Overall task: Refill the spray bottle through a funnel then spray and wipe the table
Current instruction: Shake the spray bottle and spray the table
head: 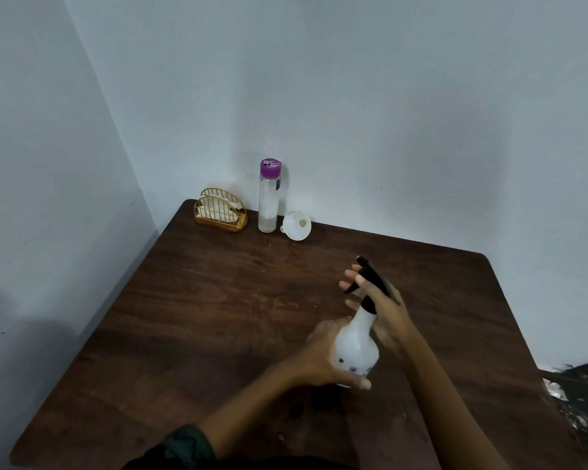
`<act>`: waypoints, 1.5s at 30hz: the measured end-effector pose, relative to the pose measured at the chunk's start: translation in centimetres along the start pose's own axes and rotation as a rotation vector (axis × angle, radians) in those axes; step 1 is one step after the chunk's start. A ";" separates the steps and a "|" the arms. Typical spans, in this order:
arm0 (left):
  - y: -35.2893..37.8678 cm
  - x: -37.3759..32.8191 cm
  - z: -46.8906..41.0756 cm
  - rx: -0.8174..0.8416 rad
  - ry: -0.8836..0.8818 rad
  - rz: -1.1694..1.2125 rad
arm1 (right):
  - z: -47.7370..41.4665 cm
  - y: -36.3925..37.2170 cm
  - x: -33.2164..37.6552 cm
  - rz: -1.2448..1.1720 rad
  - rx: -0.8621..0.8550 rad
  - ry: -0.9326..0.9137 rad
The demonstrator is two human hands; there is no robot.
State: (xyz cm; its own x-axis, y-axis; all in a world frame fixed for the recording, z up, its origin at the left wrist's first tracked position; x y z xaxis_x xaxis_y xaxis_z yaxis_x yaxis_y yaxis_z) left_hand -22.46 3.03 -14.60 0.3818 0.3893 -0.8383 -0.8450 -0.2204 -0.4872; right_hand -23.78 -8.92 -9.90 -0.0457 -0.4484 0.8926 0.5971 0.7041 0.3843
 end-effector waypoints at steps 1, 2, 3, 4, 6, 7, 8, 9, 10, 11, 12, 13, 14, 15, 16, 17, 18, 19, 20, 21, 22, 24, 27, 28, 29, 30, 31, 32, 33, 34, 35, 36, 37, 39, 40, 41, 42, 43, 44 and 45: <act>0.0 0.4 -0.3 -0.064 -0.014 -0.071 | 0.1 0.0 0.0 0.047 -0.033 -0.042; -0.1 1.2 -0.6 -0.122 -0.038 -0.150 | 0.2 0.0 -0.2 0.107 -0.061 -0.071; -0.2 2.0 -0.8 -0.158 -0.067 -0.216 | 0.4 0.1 -0.5 0.173 -0.075 -0.088; -0.2 2.6 -0.9 -0.180 -0.092 -0.257 | 0.7 0.2 -1.0 0.235 -0.077 -0.092; -0.1 3.6 -1.1 -0.204 -0.119 -0.284 | 1.4 0.4 -2.1 0.319 -0.076 -0.077; -0.1 3.9 -1.2 -0.221 -0.126 -0.276 | 1.7 0.4 -2.5 0.360 -0.083 -0.077; -0.4 4.0 -1.1 -0.248 -0.120 -0.263 | 2.0 0.3 -2.7 0.420 -0.097 -0.093; -0.5 4.3 -1.0 -0.264 -0.113 -0.244 | 2.2 0.2 -2.7 0.503 -0.113 -0.121; -0.5 4.5 -1.0 -0.270 -0.100 -0.238 | 2.5 0.0 -2.6 0.586 -0.129 -0.153; -0.6 4.8 -0.9 -0.277 -0.090 -0.249 | 2.6 0.0 -2.3 0.657 -0.143 -0.184; -0.7 4.9 -0.9 -0.278 -0.088 -0.267 | 2.7 0.1 -2.1 0.705 -0.148 -0.212; -0.7 5.2 -0.8 -0.281 -0.088 -0.280 | 2.8 0.3 -1.8 0.740 -0.144 -0.238; -0.8 5.3 -0.9 -0.287 -0.087 -0.293 | 2.9 0.4 -1.6 0.768 -0.133 -0.260; -0.9 5.4 -0.9 -0.293 -0.083 -0.300 | 2.9 0.6 -1.4 0.796 -0.116 -0.278; -1.1 5.3 -0.9 -0.295 -0.074 -0.307 | 2.9 0.8 -1.2 0.822 -0.095 -0.290; -1.2 5.3 -1.0 -0.291 -0.060 -0.312 | 2.9 0.9 -1.1 0.846 -0.066 -0.293; -1.3 5.3 -1.1 -0.282 -0.044 -0.318 | 2.8 1.0 -0.9 0.867 -0.025 -0.287; -1.4 5.5 -1.1 -0.265 -0.036 -0.322 | 2.7 1.1 -0.9 0.885 0.024 -0.269; -1.5 5.6 -1.2 -0.254 -0.033 -0.325 | 2.6 1.4 -0.9 0.893 0.079 -0.245; -1.6 5.7 -1.3 -0.248 -0.031 -0.324 | 2.7 1.8 -0.7 0.880 0.139 -0.218; -1.7 5.8 -1.3 -0.244 -0.032 -0.320 | 2.9 2.2 -0.5 0.841 0.199 -0.189; -1.7 5.9 -1.3 -0.246 -0.029 -0.317 | 3.1 2.9 0.1 0.757 0.297 -0.120; -1.6 5.8 -1.2 -0.242 -0.021 -0.332 | 2.9 2.8 0.0 0.722 0.335 -0.049; -1.6 5.7 -1.3 -0.243 -0.021 -0.346 | 2.8 2.7 -0.2 0.759 0.307 -0.049; -1.6 5.7 -1.2 -0.242 -0.026 -0.355 | 2.6 2.7 -0.3 0.827 0.266 -0.073; -1.7 5.6 -1.2 -0.244 -0.028 -0.361 | 2.4 2.7 -0.3 0.919 0.224 -0.114; -1.6 5.7 -1.2 -0.243 -0.029 -0.361 | 2.3 2.9 -0.2 0.997 0.198 -0.158; -1.6 5.6 -1.2 -0.242 -0.031 -0.356 | 2.3 3.2 -0.1 1.048 0.197 -0.190; -1.6 5.7 -1.2 -0.240 -0.038 -0.339 | 2.3 3.5 -0.1 1.062 0.218 -0.199; -1.7 5.7 -1.1 -0.250 -0.050 -0.307 | 2.4 3.8 -0.1 1.049 0.254 -0.191; -1.8 5.9 -1.0 -0.265 -0.062 -0.274 | 2.4 3.9 -0.1 1.030 0.288 -0.176; -2.0 5.9 -0.9 -0.277 -0.068 -0.254 | 2.6 4.0 -0.1 1.012 0.316 -0.158; -1.9 5.9 -1.0 -0.276 -0.069 -0.252 | 2.7 4.0 0.0 0.991 0.335 -0.147; -1.8 5.7 -1.0 -0.260 -0.058 -0.283 | 2.6 4.2 0.0 1.010 0.342 -0.170; -1.7 5.4 -1.0 -0.255 -0.043 -0.314 | 2.5 4.1 0.0 1.078 0.321 -0.179; -1.6 5.3 -1.0 -0.251 -0.039 -0.338 | 2.3 4.0 -0.1 1.170 0.290 -0.178; -1.7 5.3 -0.9 -0.251 -0.039 -0.348 | 2.2 3.9 -0.2 1.254 0.259 -0.168; -1.6 5.4 -0.9 -0.248 -0.048 -0.342 | 2.1 3.9 -0.2 1.299 0.242 -0.162; -1.7 5.5 -0.9 -0.248 -0.059 -0.321 | 2.1 4.1 0.0 1.303 0.253 -0.170; -1.8 5.5 -0.9 -0.254 -0.068 -0.287 | 2.1 4.4 0.1 1.291 0.289 -0.186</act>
State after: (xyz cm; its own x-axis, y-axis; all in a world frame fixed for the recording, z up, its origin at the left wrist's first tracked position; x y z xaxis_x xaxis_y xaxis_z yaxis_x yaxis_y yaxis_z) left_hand -18.50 4.79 -18.58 0.5568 0.5238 -0.6447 -0.5844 -0.3046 -0.7521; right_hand -22.85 -4.72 -7.65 0.2985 0.6877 0.6617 0.1064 0.6651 -0.7392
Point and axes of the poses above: each hand's wrist, its own z-axis away from the middle knuckle, its own y-axis out of the palm, x = y × z, the point moved 8 cm from there along -z, towards the middle knuckle, and after that the axes turned 9 degrees about -z, right-handed, at the moved point
